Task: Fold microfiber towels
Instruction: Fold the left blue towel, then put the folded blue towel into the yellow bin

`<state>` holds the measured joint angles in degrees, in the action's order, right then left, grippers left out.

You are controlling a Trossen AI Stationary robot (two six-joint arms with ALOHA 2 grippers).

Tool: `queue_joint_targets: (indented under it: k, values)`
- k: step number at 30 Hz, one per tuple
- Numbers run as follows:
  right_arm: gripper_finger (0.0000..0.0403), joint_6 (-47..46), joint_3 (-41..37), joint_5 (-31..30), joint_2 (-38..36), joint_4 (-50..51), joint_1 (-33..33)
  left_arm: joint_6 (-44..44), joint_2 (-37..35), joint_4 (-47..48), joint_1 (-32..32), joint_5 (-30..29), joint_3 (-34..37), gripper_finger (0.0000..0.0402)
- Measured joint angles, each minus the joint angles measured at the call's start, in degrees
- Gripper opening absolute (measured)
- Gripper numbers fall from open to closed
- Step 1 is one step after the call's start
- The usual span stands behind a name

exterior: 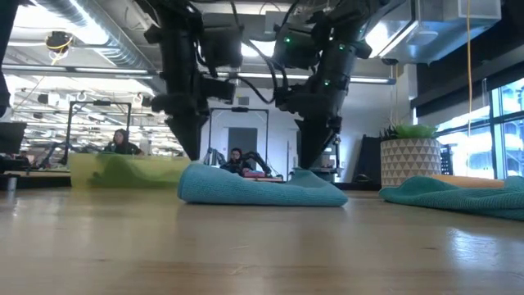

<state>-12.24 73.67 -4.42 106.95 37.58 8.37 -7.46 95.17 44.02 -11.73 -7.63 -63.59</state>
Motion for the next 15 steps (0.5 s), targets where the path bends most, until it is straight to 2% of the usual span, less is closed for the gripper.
queue_joint_targets:
  k: [2, 6, 11, 15]
  values:
    - [0.0102, -1.0, 0.0, 1.1, -0.1, 1.4, 0.4, 1.7, -1.8, 0.8, 0.0, 2.2, 0.0, 0.0053]
    - [0.0126, -2.3, 0.0, 5.3, -2.3, 3.6, 0.8, 4.6, -6.3, -1.4, 0.6, 12.8, 0.0, 0.0051]
    - [0.0140, -6.6, 0.1, 12.4, -8.0, 1.1, 1.6, 23.8, -9.0, -5.1, 0.0, 22.8, 0.0, 0.0060]
    - [0.0156, -14.0, -4.5, 20.9, -11.1, -5.5, 4.3, 31.5, -10.0, -9.4, 0.4, 25.7, 0.9, 0.0071]
